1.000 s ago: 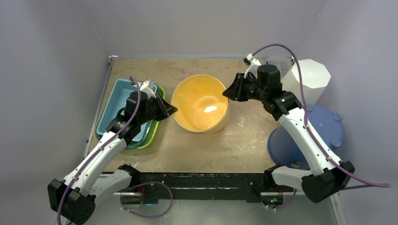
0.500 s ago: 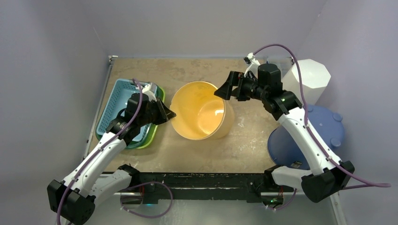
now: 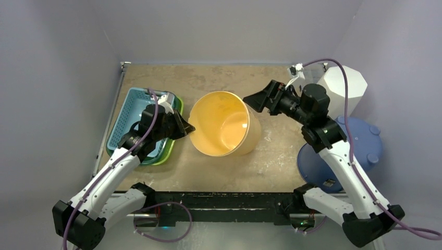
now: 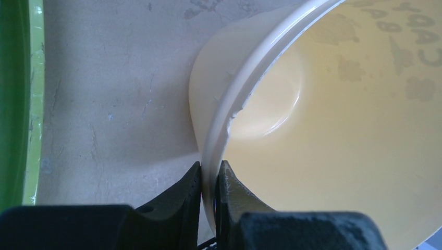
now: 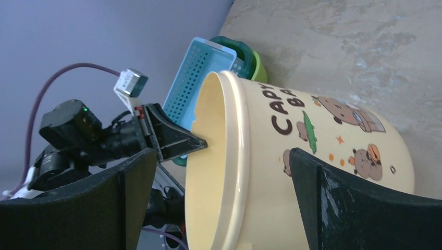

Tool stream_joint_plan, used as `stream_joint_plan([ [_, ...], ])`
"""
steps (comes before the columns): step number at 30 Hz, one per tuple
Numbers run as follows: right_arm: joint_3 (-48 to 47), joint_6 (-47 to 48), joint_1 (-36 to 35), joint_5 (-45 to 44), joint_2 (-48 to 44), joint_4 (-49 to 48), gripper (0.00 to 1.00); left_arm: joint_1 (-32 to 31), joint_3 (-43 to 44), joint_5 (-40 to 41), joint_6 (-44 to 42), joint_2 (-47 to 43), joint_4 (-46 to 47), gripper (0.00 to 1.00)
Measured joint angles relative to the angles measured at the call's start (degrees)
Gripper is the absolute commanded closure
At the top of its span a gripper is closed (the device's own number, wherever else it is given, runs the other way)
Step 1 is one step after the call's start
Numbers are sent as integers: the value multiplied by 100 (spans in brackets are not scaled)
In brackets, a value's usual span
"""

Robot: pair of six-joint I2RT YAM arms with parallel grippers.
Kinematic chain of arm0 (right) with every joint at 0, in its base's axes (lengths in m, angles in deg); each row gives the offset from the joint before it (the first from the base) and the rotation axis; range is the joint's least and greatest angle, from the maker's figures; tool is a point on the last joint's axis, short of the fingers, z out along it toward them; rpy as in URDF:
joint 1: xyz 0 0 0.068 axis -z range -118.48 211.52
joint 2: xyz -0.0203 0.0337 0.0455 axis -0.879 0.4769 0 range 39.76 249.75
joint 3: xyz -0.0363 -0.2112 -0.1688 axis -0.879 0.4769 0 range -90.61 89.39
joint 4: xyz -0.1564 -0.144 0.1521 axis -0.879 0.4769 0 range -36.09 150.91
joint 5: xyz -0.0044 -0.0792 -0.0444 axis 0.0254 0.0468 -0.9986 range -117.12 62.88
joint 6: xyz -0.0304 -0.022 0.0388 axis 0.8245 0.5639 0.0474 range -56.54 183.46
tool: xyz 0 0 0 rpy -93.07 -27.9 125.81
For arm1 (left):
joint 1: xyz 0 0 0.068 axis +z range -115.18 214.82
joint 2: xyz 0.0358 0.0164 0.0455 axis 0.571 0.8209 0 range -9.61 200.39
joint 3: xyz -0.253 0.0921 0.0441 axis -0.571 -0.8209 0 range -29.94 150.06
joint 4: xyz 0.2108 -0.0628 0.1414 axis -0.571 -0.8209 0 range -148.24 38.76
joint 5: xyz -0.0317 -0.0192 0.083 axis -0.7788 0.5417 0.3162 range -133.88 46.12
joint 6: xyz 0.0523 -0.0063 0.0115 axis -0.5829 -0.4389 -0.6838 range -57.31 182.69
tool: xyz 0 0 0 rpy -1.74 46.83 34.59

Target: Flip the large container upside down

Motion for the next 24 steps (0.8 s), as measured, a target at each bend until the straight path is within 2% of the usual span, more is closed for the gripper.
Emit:
stream_joint_plan([
  [5, -748, 264, -2, 350, 649, 195, 18, 0, -50, -4, 0, 0, 2, 100],
  [8, -748, 310, 0, 575, 874, 278, 28, 0, -55, -4, 0, 0, 2, 100],
  [12, -728, 385, -2, 656, 826, 566, 30, 0, -55, -7, 2, 0, 9, 100],
  [17, -881, 595, -2, 706, 789, 909, 37, 0, -55, -7, 4, 0, 15, 100],
  [24, -1169, 992, -87, 704, 1134, 1475, 44, 0, -59, -7, 13, 2, 37, 100],
])
